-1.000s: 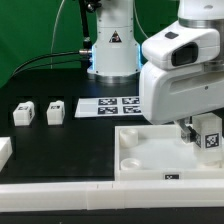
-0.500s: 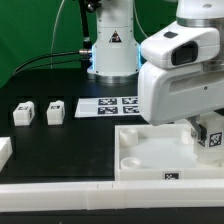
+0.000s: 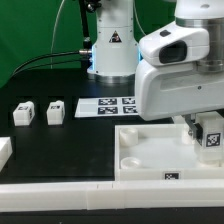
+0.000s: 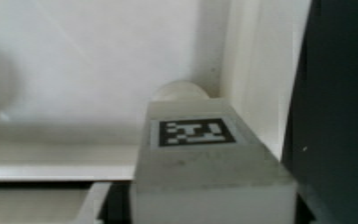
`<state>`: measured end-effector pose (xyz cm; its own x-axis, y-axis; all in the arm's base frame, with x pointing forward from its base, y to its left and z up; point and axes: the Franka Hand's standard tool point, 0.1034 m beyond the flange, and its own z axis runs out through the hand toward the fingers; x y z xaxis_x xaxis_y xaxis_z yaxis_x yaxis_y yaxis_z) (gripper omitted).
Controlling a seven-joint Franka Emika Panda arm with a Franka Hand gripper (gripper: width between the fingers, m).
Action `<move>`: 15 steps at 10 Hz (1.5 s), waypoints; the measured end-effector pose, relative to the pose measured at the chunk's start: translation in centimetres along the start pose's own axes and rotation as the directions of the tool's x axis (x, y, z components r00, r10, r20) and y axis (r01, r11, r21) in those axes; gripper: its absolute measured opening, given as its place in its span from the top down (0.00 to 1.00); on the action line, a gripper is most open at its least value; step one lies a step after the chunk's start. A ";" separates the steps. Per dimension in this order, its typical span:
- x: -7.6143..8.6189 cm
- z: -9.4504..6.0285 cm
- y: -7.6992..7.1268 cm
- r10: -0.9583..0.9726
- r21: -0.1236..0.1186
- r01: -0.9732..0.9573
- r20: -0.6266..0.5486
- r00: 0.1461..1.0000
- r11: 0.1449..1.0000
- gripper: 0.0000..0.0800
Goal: Assemble one leg
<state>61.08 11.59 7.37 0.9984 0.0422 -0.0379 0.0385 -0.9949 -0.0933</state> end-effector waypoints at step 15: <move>-0.2 0.2 -0.3 0.933 0.024 -0.935 0.051 0.355 0.354 0.32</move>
Offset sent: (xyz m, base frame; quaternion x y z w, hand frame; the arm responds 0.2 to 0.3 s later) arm -0.0053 -0.0001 0.0045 -0.0074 0.0236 0.3371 0.9411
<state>60.87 11.91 7.21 0.3882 -0.9090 -0.1517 -0.9207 -0.3896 -0.0219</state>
